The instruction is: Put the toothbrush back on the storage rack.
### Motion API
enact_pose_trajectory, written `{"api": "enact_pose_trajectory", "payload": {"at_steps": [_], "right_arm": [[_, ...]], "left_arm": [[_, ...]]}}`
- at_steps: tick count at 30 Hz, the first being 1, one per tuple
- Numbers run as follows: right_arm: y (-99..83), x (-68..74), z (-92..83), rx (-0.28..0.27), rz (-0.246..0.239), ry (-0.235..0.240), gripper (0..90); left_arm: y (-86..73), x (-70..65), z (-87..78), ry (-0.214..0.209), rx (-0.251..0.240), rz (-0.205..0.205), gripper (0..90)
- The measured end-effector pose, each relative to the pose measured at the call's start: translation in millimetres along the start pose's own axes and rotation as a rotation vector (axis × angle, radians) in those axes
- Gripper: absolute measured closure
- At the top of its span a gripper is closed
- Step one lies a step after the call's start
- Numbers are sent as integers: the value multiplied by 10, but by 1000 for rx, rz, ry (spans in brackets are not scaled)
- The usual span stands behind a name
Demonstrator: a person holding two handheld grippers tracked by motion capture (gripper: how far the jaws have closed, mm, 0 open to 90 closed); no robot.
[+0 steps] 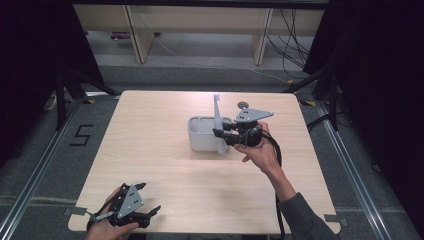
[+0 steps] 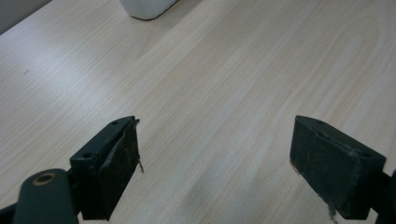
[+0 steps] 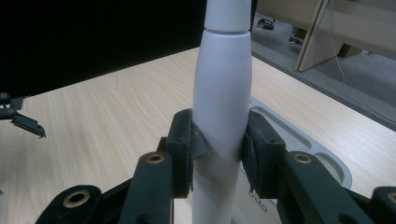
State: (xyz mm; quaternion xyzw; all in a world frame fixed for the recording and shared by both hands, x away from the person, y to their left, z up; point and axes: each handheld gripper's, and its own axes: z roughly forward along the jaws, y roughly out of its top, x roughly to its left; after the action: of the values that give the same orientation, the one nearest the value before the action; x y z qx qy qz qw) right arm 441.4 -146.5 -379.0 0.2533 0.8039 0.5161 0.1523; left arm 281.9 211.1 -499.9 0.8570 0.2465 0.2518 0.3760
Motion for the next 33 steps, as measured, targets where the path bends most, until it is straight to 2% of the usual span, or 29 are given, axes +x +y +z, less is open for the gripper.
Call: {"api": "enact_pose_trajectory", "payload": {"at_steps": [1,2,3,6,7,10,12,13,14,15,16,17,18,20,26,27,28,31,33], "right_arm": [[12,5,-1,3,8,5,667],[23,-8,3,-13,-13,-4,667],[29,5,6,-9,10,8,667],[37,5,21,-24,8,1,667],[44,17,25,-15,25,10,667],[65,-3,37,-23,2,8,667],[75,-1,41,-27,9,15,667],[100,-2,41,-33,11,17,667],[100,-2,41,-33,11,17,667],[130,-5,43,-40,19,24,667],[149,-16,46,-54,6,20,667],[166,-2,42,-51,31,23,667],[166,-2,42,-51,31,23,667],[204,-26,53,-62,29,34,667],[295,-64,69,-80,33,24,667],[307,-74,73,-72,37,37,667],[330,-82,71,-70,50,19,667],[354,-115,80,-89,42,17,667],[400,-139,84,-89,68,30,667]], "left_arm": [[0,3,0,4,1,2,151],[-1,4,0,6,3,3,152],[-2,-1,4,3,-3,-6,151],[-2,0,4,-1,1,-2,152],[-3,-1,4,-1,1,-2,151],[-2,-1,5,-1,1,-4,151],[-3,0,5,-2,3,-1,151],[-5,-12,16,0,-13,-20,151],[-5,-12,16,0,-13,-20,152],[-3,-1,6,-1,-1,-4,151],[-5,-11,15,0,-14,-19,151],[-5,-11,15,0,-15,-19,151],[-5,-11,15,0,-15,-19,151],[-3,1,4,-1,2,-2,151],[-7,-4,11,8,-2,-2,151],[-7,-3,9,5,0,-1,151],[-7,-4,9,5,-1,-1,151],[-7,-4,8,5,-1,-1,151],[-3,5,6,5,4,11,151]]}}
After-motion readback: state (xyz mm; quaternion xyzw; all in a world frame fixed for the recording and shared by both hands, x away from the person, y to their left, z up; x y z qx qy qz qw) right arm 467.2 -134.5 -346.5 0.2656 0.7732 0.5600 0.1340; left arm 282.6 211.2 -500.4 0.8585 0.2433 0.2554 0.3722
